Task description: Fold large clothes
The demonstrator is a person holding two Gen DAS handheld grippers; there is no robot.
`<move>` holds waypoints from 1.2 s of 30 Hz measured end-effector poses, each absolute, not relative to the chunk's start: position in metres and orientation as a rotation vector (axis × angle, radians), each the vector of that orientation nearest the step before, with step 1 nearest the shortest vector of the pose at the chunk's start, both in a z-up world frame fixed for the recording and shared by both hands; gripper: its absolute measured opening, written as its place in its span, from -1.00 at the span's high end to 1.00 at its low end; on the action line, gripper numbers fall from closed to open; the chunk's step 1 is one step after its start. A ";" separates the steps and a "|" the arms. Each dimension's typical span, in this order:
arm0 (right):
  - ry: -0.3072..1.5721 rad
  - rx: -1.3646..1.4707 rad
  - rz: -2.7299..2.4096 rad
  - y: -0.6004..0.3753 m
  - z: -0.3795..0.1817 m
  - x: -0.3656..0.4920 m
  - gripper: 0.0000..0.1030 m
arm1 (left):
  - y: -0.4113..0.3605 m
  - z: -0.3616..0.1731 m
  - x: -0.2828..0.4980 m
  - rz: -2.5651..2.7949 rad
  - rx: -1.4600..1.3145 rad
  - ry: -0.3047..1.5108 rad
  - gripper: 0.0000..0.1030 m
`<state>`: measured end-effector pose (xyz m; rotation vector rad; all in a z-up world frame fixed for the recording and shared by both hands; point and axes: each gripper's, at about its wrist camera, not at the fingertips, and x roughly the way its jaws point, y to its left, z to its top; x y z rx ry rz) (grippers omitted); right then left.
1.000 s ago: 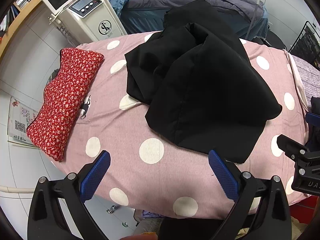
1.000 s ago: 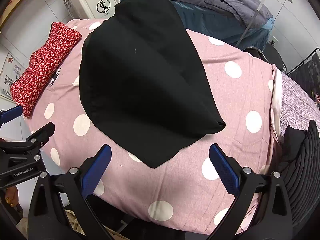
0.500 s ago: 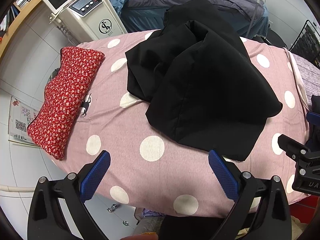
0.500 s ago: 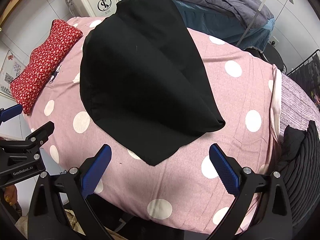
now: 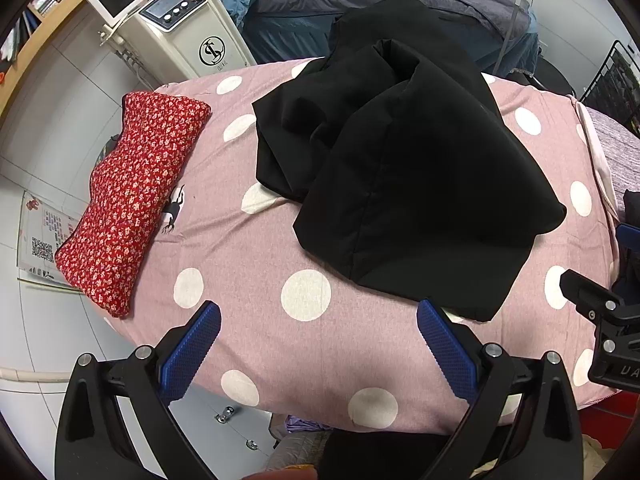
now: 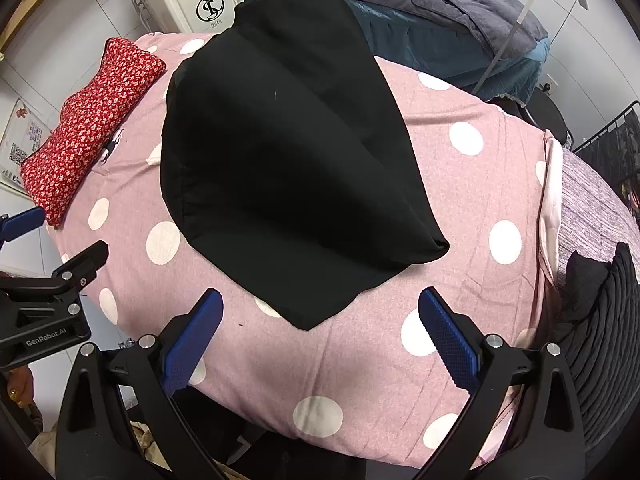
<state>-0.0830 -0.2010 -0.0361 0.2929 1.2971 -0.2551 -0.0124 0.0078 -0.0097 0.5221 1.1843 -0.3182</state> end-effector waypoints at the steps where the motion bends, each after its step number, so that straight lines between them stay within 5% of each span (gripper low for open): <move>1: 1.297 0.289 -0.255 -0.201 -0.037 -0.083 -0.88 | 0.008 -0.010 -0.012 -0.318 0.519 1.184 -0.88; 36: 1.314 0.309 -0.259 -0.207 -0.044 -0.078 -0.88 | 0.000 -0.019 -0.005 -0.331 0.514 1.211 -0.88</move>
